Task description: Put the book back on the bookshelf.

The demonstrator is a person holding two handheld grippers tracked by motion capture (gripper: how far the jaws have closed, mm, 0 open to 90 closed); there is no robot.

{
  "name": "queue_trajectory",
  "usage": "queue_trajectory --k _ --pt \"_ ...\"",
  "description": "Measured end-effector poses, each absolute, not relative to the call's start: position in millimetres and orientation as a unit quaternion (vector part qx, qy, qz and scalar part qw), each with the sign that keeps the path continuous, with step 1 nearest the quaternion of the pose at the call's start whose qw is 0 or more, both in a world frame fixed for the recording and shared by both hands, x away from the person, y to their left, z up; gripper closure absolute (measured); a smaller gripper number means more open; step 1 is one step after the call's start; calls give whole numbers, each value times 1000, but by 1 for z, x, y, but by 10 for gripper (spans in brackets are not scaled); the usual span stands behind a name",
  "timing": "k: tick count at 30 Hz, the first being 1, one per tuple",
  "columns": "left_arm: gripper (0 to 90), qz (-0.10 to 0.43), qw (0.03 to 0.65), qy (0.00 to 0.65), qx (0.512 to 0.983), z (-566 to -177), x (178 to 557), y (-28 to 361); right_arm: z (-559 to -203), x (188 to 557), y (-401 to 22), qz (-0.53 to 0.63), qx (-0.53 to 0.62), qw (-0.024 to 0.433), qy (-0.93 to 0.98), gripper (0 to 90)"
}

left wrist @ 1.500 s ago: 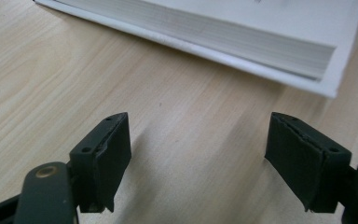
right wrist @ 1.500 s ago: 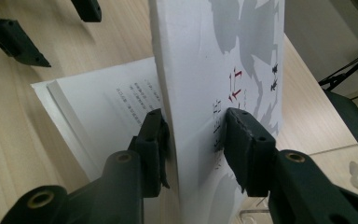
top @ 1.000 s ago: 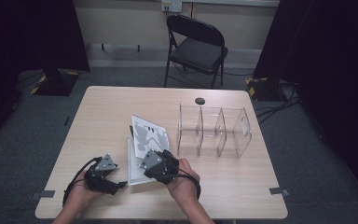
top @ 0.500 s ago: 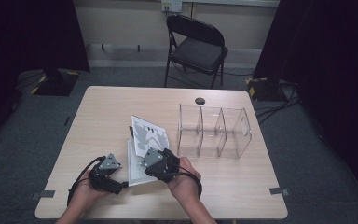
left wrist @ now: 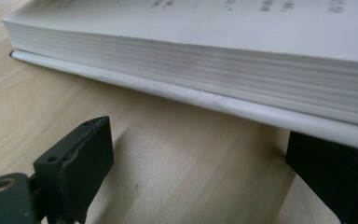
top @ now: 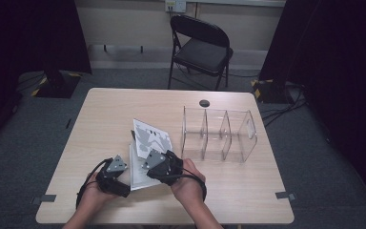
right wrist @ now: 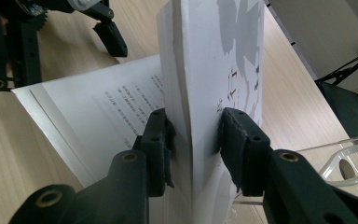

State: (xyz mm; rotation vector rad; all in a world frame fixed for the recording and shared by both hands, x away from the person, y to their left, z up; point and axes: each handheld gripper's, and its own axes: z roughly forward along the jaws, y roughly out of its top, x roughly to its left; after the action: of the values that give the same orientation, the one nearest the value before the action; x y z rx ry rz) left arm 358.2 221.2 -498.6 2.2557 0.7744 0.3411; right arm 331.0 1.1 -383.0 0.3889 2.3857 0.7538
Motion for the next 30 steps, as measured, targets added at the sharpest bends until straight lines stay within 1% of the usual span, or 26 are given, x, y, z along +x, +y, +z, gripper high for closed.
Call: queue_trajectory --k 4,6,7,8,12,20,30 --pt "87 133 360 302 873 -498 360 220 -381 331 1 285 144 298 899 627" --pt "106 148 357 304 871 -496 359 219 -382 331 1 284 143 298 900 626" --pt "139 162 349 302 872 -494 358 218 -382 331 1 283 142 298 901 626" --pt "144 168 350 299 872 -493 358 218 -383 331 1 284 141 297 901 626" --pt "154 178 354 273 877 -487 354 217 -381 332 0 285 144 294 901 625" --pt "145 199 355 266 874 -482 351 214 -378 333 0 281 143 292 903 624" --pt "154 221 366 242 871 -469 347 209 -371 335 0 274 133 285 909 624"
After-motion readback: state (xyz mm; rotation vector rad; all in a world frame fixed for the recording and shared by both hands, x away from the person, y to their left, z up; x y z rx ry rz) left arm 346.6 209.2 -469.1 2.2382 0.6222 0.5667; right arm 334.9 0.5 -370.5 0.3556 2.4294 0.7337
